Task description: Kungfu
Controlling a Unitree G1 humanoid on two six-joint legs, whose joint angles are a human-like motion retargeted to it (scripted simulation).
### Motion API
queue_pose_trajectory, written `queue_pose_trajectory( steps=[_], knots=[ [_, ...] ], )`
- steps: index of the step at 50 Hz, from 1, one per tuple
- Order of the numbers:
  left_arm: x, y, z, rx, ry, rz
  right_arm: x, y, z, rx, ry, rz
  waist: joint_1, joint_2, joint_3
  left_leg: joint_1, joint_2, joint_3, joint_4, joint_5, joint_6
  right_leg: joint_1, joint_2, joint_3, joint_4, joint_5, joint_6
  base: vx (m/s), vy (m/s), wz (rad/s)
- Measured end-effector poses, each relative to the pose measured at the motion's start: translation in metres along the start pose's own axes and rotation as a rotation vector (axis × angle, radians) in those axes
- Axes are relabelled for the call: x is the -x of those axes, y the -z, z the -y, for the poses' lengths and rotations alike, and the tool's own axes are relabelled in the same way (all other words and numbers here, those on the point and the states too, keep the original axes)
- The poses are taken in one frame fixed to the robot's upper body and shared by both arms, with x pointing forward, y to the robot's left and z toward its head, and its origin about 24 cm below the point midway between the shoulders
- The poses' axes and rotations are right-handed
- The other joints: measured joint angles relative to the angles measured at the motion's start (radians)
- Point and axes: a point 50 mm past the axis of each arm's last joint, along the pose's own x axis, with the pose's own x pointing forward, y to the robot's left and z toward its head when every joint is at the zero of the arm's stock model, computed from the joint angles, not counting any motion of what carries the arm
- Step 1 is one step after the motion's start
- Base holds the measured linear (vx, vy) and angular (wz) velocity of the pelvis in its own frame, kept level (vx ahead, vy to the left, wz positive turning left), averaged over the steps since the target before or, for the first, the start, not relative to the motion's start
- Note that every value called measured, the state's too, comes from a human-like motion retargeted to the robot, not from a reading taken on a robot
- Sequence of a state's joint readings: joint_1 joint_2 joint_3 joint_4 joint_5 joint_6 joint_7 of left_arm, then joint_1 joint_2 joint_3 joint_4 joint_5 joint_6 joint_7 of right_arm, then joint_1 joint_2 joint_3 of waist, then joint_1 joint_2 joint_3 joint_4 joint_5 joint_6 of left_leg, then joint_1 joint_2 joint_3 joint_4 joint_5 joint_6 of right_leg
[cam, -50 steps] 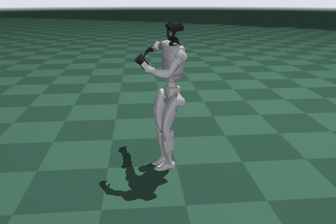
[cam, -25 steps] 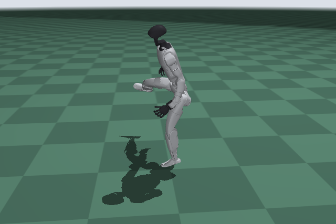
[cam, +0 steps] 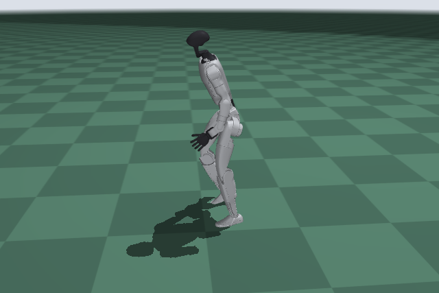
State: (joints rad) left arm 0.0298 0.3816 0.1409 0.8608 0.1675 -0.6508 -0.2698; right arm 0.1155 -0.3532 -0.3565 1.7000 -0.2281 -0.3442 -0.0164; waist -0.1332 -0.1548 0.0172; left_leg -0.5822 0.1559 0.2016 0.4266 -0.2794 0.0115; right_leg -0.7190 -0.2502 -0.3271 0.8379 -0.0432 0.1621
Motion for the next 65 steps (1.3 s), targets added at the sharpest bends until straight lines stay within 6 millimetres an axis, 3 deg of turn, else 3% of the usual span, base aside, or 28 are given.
queue_pose_trajectory(
  steps=[5,10,12,13,14,15,17,20,22,25,28,31,35,38,44,47,49,53,60,62,65],
  knots=[
    [-0.051,-0.069,0.039,0.001,0.223,0.287,-0.006,-0.051,0.014,0.057,0.010,0.117,-0.027,0.040,0.007,0.063,0.021,0.051,0.013,-0.014,-0.036,0.067,-0.112,0.082,-0.273,0.071,-0.190,-0.55,-0.13,-0.31],
    [-0.084,-0.159,0.081,-0.047,0.457,0.613,-0.006,-0.122,0.015,0.140,0.009,0.279,-0.025,0.074,0.028,0.117,0.101,0.099,0.052,-0.045,-0.117,0.107,-0.223,-0.010,-0.448,0.024,-0.388,-0.66,-0.32,-0.60],
    [-0.091,-0.194,0.095,-0.113,0.555,0.731,-0.002,-0.154,0.009,0.174,0.003,0.356,-0.033,0.042,0.042,0.133,0.100,0.123,0.104,-0.090,-0.159,0.127,-0.264,-0.038,-0.479,0.069,-0.218,-0.80,-0.68,-0.42],
    [-0.092,-0.209,0.103,-0.153,0.605,0.781,0.001,-0.169,0.006,0.196,-0.001,0.391,-0.030,0.025,0.039,0.139,0.101,0.140,0.126,-0.110,-0.177,0.109,-0.291,-0.069,-0.455,0.075,-0.164,-0.67,-0.63,-0.43],
    [-0.091,-0.223,0.111,-0.194,0.655,0.830,0.004,-0.184,0.003,0.216,-0.004,0.421,-0.032,0.016,0.032,0.132,0.096,0.134,0.144,-0.123,-0.186,0.042,-0.280,0.015,-0.396,0.046,-0.132,-0.66,-0.68,-0.31],
    [-0.090,-0.236,0.121,-0.236,0.706,0.878,0.008,-0.199,0.001,0.236,-0.007,0.449,-0.035,0.011,0.025,0.120,0.088,0.117,0.160,-0.133,-0.191,-0.051,-0.249,0.157,-0.318,0.000,-0.112,-0.80,-0.56,-0.44],
    [-0.090,-0.262,0.136,-0.314,0.752,0.964,0.020,-0.240,-0.004,0.280,-0.020,0.543,-0.039,-0.004,0.064,0.134,0.057,0.058,0.166,-0.152,-0.196,-0.124,-0.320,0.112,-0.260,0.002,-0.121,-0.91,-0.21,-0.83],
    [-0.092,-0.286,0.157,-0.423,0.790,1.023,0.044,-0.292,-0.012,0.339,-0.028,0.667,-0.073,0.036,0.086,0.151,0.028,-0.091,0.135,-0.168,-0.209,-0.224,-0.269,0.168,-0.123,-0.097,-0.135,-0.67,-0.11,-0.69],
    [-0.095,-0.286,0.167,-0.472,0.799,0.999,0.057,-0.314,-0.023,0.373,-0.048,0.753,-0.104,0.078,0.066,0.158,0.021,-0.192,0.103,-0.173,-0.228,-0.263,-0.235,0.173,-0.100,-0.111,-0.144,-0.38,-0.17,-0.52],
    [-0.100,-0.290,0.177,-0.584,0.813,0.973,0.084,-0.349,-0.030,0.447,-0.076,0.892,-0.116,0.106,0.091,0.212,0.006,-0.235,0.019,-0.168,-0.242,-0.309,-0.217,0.177,-0.066,-0.126,-0.156,-0.39,-0.01,-0.64],
    [-0.108,-0.282,0.177,-0.643,0.814,0.874,0.097,-0.362,-0.041,0.538,-0.100,0.974,-0.135,0.148,0.108,0.250,0.029,-0.218,-0.057,-0.156,-0.267,-0.333,-0.195,0.165,-0.049,-0.127,-0.169,-0.27,0.00,-0.34],
    [-0.107,-0.288,0.172,-0.617,0.787,0.910,0.111,-0.372,-0.052,0.599,-0.131,1.064,-0.161,0.169,0.121,0.267,0.000,-0.213,-0.115,-0.132,-0.273,-0.356,-0.219,0.180,-0.042,-0.115,-0.165,-0.17,0.10,0.22],
    [-0.106,-0.288,0.160,-0.665,0.741,0.929,0.123,-0.375,-0.088,0.633,-0.257,1.116,-0.176,0.189,0.129,0.279,-0.033,-0.209,-0.166,-0.115,-0.273,-0.365,-0.244,0.207,-0.047,-0.104,-0.151,-0.07,0.16,0.26],
    [-0.104,-0.282,0.144,-0.774,0.690,0.896,0.149,-0.383,-0.115,0.639,-0.395,1.220,-0.172,0.205,0.136,0.288,-0.033,-0.200,-0.194,-0.113,-0.273,-0.352,-0.247,0.210,-0.064,-0.100,-0.143,0.02,0.17,0.14],
    [-0.086,-0.277,0.114,-0.975,0.542,0.907,0.231,-0.375,-0.181,0.774,-0.701,1.583,-0.137,0.245,0.145,0.299,-0.050,-0.203,-0.224,-0.105,-0.273,-0.313,-0.268,0.213,-0.123,-0.068,-0.111,0.09,0.18,0.10],
    [-0.074,-0.278,0.102,-1.062,0.452,0.933,0.271,-0.364,-0.194,0.819,-0.702,1.834,-0.112,0.260,0.145,0.299,-0.055,-0.206,-0.224,-0.106,-0.273,-0.286,-0.285,0.200,-0.158,-0.044,-0.099,0.17,0.24,0.08],
    [-0.069,-0.276,0.097,-1.118,0.404,0.929,0.284,-0.359,-0.197,0.805,-0.637,1.956,-0.096,0.267,0.146,0.296,-0.063,-0.209,-0.216,-0.107,-0.273,-0.266,-0.297,0.191,-0.187,-0.021,-0.093,0.17,0.27,0.00],
    [-0.069,-0.266,0.093,-1.149,0.371,0.878,0.285,-0.354,-0.204,0.702,-0.607,2.004,-0.078,0.275,0.145,0.292,-0.072,-0.208,-0.197,-0.102,-0.273,-0.226,-0.316,0.164,-0.245,0.027,-0.089,0.11,0.17,-0.10],
    [-0.077,-0.249,0.099,-0.868,0.469,0.827,0.260,-0.373,-0.185,0.527,-0.905,1.722,-0.078,0.278,0.144,0.280,-0.065,-0.120,-0.141,-0.090,-0.273,-0.199,-0.299,0.083,-0.376,0.106,-0.075,0.03,0.23,-0.75],
    [-0.078,-0.247,0.101,-0.745,0.492,0.830,0.252,-0.373,-0.187,0.481,-0.973,1.644,-0.076,0.290,0.138,0.291,-0.047,-0.077,-0.145,-0.089,-0.273,-0.213,-0.284,0.035,-0.374,0.055,-0.120,0.01,0.23,-1.52],
    [-0.078,-0.250,0.100,-0.544,0.527,0.859,0.241,-0.373,-0.186,0.420,-1.048,1.542,-0.088,0.323,0.115,0.315,-0.008,-0.013,-0.165,-0.093,-0.273,-0.236,-0.284,-0.062,-0.317,-0.039,-0.243,-0.04,0.13,-1.29]
  ],
)
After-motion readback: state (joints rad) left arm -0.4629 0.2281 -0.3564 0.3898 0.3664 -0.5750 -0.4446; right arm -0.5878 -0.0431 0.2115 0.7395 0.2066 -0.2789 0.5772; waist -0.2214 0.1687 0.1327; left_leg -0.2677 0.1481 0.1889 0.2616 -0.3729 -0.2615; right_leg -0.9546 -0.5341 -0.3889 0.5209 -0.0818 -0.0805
